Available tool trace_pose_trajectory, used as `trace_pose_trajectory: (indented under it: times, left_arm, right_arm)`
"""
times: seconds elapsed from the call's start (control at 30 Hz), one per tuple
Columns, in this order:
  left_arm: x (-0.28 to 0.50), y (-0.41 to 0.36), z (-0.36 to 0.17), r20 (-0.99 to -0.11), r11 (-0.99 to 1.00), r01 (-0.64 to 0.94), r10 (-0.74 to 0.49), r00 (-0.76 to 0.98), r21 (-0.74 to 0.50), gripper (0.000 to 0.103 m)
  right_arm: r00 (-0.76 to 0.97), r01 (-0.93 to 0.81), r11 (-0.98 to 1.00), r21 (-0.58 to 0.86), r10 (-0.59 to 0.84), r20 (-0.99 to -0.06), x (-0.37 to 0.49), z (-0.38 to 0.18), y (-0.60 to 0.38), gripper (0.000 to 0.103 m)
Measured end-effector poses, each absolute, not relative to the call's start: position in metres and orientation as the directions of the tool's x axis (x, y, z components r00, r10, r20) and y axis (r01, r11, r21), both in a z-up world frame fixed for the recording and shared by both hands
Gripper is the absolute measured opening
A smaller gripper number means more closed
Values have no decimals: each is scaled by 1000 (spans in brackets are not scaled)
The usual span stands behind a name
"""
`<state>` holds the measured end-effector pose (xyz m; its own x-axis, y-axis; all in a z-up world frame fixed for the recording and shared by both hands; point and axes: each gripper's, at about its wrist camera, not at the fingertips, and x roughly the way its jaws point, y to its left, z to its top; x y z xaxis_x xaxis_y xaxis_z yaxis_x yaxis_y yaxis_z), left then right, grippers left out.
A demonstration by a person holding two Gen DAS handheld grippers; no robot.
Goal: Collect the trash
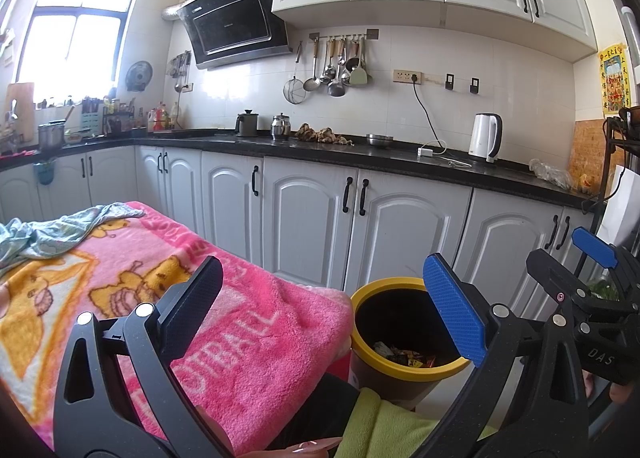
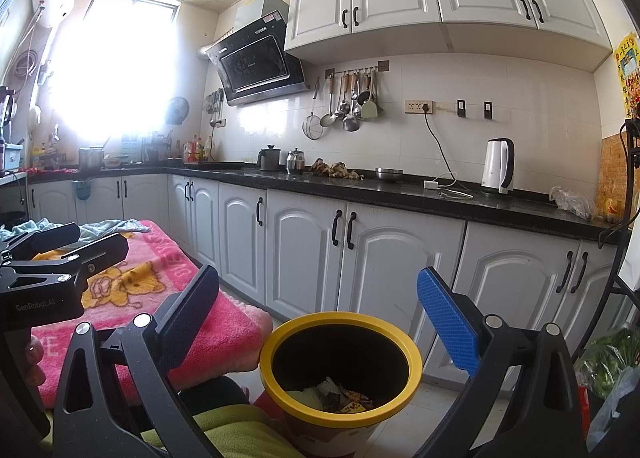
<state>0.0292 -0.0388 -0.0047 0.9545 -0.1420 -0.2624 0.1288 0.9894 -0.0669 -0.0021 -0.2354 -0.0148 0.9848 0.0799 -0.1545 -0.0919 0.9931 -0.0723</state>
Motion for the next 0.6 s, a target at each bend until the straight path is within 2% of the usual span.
trace_pose_trajectory:
  times: [0.6]
  left_arm:
    - [29,-32,-2,-270,990,121,-135,953,-69,92]
  right_arm:
    - [983,-98,992,-74,85,-164,-2,-15,-233,97]
